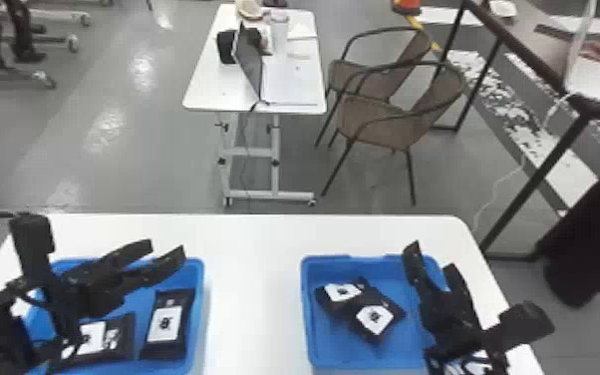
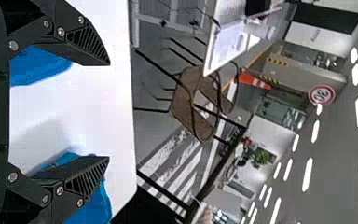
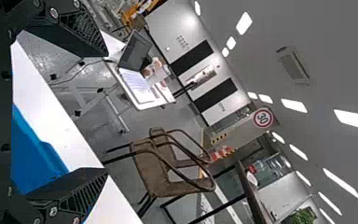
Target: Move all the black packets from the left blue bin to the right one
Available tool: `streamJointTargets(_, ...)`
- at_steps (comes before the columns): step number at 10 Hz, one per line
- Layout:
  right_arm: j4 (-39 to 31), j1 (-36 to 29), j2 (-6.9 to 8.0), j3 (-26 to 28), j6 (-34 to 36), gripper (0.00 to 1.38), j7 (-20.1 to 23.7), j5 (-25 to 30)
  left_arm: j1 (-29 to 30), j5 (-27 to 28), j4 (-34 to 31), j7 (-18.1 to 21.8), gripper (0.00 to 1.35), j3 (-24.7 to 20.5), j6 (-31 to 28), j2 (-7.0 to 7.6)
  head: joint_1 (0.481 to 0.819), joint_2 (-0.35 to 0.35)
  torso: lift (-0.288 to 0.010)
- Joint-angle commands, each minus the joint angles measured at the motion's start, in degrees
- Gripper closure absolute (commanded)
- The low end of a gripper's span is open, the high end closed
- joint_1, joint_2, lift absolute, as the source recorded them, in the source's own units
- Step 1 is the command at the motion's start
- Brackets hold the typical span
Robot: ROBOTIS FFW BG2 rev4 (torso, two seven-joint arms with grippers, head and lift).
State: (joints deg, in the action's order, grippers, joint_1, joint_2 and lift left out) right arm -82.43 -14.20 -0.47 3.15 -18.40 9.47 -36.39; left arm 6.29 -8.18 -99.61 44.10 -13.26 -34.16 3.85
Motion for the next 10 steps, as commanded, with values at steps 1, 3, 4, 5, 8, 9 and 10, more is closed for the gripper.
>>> streamJointTargets(1, -2.3, -0.92, -0.23, 0.1, 0.03, 0.14, 0.46, -2.19, 1.09, 0.54, -0.58, -0.77, 0.34, -0.98, -4.87, -1.13, 0.695, -0.094, 0.0)
streamJointTargets(3, -2.47, -0.92, -0.23, 0.02, 0.03, 0.14, 1.34, -3.69, 1.53, 3.7, -0.58, -0.95, 0.34, -1.5, -11.02, -2.62, 0.695, -0.095, 0.0)
streamJointTargets(4, -2.38, -0.92, -0.23, 0.02, 0.12, 0.14, 1.52, -4.13, 1.44, 4.31, -0.67, -1.74, 0.34, -1.15, -13.31, -2.62, 0.695, -0.098, 0.0)
streamJointTargets(5, -2.3, -0.83, -0.23, 0.02, 0.39, 0.14, 1.69, -4.48, 1.27, 4.75, -1.28, -2.88, 0.34, -1.06, -16.65, -2.62, 0.695, -0.099, 0.0)
streamJointTargets(8, -1.94, -0.83, -0.32, 0.02, 0.65, 0.14, 1.96, -5.71, 1.01, 9.32, -5.41, -5.25, 0.34, -1.41, -29.74, -2.62, 0.695, -0.093, 0.0)
streamJointTargets(9, -1.68, -0.74, -0.23, 0.02, 0.74, 0.14, 2.13, -6.15, 0.65, 11.17, -5.41, -5.25, 0.34, -1.77, -31.06, -2.62, 0.695, -0.086, 0.0)
streamJointTargets(10, -1.33, -0.56, -0.23, -0.07, 1.0, 0.14, 2.57, -6.32, 0.04, 14.07, -5.24, -5.25, 0.34, -1.77, -31.76, -2.62, 0.695, -0.077, 0.0)
